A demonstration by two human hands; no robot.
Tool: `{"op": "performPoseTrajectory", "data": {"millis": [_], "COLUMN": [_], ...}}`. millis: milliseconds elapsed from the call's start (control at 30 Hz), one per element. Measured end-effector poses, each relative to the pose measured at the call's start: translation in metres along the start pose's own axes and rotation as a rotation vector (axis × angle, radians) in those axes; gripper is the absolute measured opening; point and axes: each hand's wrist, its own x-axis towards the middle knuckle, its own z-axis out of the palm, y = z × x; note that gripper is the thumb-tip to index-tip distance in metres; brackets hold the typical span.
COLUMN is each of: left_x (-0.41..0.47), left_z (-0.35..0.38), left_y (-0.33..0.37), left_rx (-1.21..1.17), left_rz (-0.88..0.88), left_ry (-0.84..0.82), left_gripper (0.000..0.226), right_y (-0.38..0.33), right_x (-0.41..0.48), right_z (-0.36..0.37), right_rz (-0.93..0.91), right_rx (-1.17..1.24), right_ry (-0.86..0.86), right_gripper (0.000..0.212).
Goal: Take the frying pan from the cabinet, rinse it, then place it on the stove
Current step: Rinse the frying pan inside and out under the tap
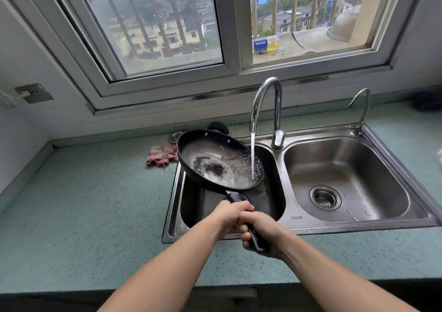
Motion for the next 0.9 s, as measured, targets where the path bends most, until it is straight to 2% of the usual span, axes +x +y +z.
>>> {"op": "performPoseTrajectory", "data": {"millis": [200, 300, 400, 500, 600, 767, 900], "left_x": [0.006, 0.006, 0.001, -0.007, -0.013, -0.032, -0.055], "left_z": [-0.008, -0.011, -0.01, -0.014, -0.019, -0.015, 0.001], "left_y": [-0.009, -0.009, -0.002, 0.007, 0.013, 0.016, 0.017], "left_rx": [0.094, 0.082, -0.019, -0.025, 0.014, 0.079, 0.092], "left_rz": [0.02, 0.04, 0.014, -0.064, -0.086, -0.064, -0.042], "left_ry": [0.002, 0.024, 0.033, 0.015, 0.051, 0.067, 0.083], "left_gripper": [0.016, 0.032, 0.019, 0.039, 0.043, 0.05, 0.039], "right_y": [0.007, 0.007, 0.006, 0.004, 0.002, 0.0, 0.002], "right_x": [0.001, 0.004, 0.006, 0.005, -0.001, -0.021, -0.042], "right_z": [0.003, 0.006, 0.011, 0.021, 0.029, 0.026, 0.014], "right_rz": [0.021, 0.04, 0.046, 0.032, 0.03, 0.06, 0.08], "right_rx": [0.067, 0.173, 0.303, 0.427, 0.516, 0.506, 0.444], "right_ry": [-0.032, -0.046, -0.074, -0.094, -0.143, -0.242, -0.271], "right_gripper": [0.025, 0.031, 0.045, 0.049, 0.047, 0.043, 0.042]}}
